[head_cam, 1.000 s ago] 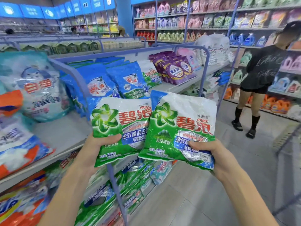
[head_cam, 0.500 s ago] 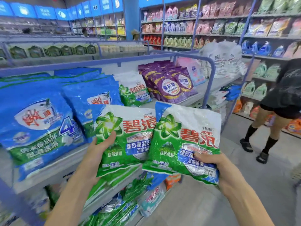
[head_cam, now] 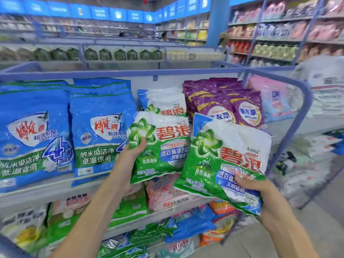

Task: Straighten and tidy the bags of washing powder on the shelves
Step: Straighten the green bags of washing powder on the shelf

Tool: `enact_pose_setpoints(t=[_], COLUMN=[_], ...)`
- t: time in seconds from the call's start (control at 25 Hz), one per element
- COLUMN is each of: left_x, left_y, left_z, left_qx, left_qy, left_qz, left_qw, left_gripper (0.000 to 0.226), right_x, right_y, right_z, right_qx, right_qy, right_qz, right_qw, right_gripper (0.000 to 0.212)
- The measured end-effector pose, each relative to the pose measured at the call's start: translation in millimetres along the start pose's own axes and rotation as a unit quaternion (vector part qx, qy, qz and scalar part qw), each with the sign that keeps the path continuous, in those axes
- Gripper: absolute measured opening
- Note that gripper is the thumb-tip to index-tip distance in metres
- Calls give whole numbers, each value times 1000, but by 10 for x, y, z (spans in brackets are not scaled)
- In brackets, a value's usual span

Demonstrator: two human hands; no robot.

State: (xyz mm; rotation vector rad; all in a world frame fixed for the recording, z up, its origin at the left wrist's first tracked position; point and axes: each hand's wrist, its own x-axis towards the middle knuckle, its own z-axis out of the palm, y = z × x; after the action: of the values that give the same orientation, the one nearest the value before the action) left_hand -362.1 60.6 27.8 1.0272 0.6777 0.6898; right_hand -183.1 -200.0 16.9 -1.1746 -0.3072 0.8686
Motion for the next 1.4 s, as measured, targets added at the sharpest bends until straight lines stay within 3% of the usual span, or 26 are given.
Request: enact_pose_setpoints(t=[0.08,0.16,0.32,0.44,0.6,0.72,0.8,0.92,1.0,1.08,1.16,1.32,1.4], left_x=[215,556,1193,1496,1699,1597,1518,1546,1572,1567,1515,1263,1127], left_y=[61,97,101,73,-28,-179,-239,-201,-81,-28,-59,-137,-159], left_z=[226,331,534,619,635,612,614,596,619,618,608,652,710], left_qx=[30,40,36,43,134,284,312,253,96,-4,40,74,183], left_qy=[2,7,-51,-33,101,220,265,260,252,262,248,172,144], left_qz=[18,50,31,22,115,236,252,190,122,73,86,118,139], left_qw=[999,998,998,998,979,903,877,912,955,962,964,975,963], left_gripper=[79,66,60,49,21,26,30,33,31,25,26,47,50], right_x=[290,535,940,1204,1541,1707,1812,1959,2020,2043,2089,2309,2405], right_y=[-98,-197,-374,-475,-615,-698,-719,-709,-698,-705,-696,-541,-430], right_z=[-79,-122,-174,-228,-334,-384,-384,-361,-291,-162,43,577,780], right_qx=[8,0,16,8,0,-31,-70,-107,-110,-109,-125,-127,-157], right_qy=[-12,-19,-17,-18,-31,-45,-60,-83,-93,-119,-147,-164,-140], right_qz=[4,2,-12,3,20,27,32,34,29,18,9,-4,-48], right_qw=[1000,1000,1000,1000,999,998,995,990,989,987,981,978,976], right_gripper=[96,86,44,37,30,36,47,58,58,58,59,51,44])
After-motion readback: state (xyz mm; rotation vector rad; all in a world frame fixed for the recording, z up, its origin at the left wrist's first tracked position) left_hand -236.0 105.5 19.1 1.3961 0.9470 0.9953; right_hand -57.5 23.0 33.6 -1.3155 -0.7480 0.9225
